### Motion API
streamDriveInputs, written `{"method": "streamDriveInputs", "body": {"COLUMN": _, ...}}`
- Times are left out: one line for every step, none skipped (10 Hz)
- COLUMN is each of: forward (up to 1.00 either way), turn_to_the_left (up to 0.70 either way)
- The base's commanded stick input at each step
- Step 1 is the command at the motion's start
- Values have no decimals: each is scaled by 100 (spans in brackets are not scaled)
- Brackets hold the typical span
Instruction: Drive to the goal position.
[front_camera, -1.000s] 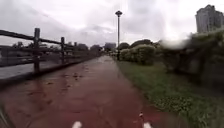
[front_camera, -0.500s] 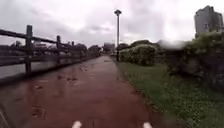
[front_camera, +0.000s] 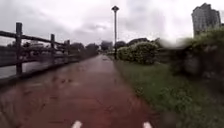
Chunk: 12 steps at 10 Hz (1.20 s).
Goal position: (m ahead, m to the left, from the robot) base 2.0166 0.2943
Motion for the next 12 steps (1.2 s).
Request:
{"method": "streamDriveInputs", "body": {"forward": 50, "turn_to_the_left": 0}}
{"method": "streamDriveInputs", "body": {"forward": 50, "turn_to_the_left": 0}}
{"method": "streamDriveInputs", "body": {"forward": 50, "turn_to_the_left": 0}}
{"method": "streamDriveInputs", "body": {"forward": 50, "turn_to_the_left": 0}}
{"method": "streamDriveInputs", "body": {"forward": 50, "turn_to_the_left": 0}}
{"method": "streamDriveInputs", "body": {"forward": 50, "turn_to_the_left": 0}}
{"method": "streamDriveInputs", "body": {"forward": 50, "turn_to_the_left": 0}}
{"method": "streamDriveInputs", "body": {"forward": 50, "turn_to_the_left": 0}}
{"method": "streamDriveInputs", "body": {"forward": 50, "turn_to_the_left": 0}}
{"method": "streamDriveInputs", "body": {"forward": 50, "turn_to_the_left": 0}}
{"method": "streamDriveInputs", "body": {"forward": 50, "turn_to_the_left": 0}}
{"method": "streamDriveInputs", "body": {"forward": 50, "turn_to_the_left": 9}}
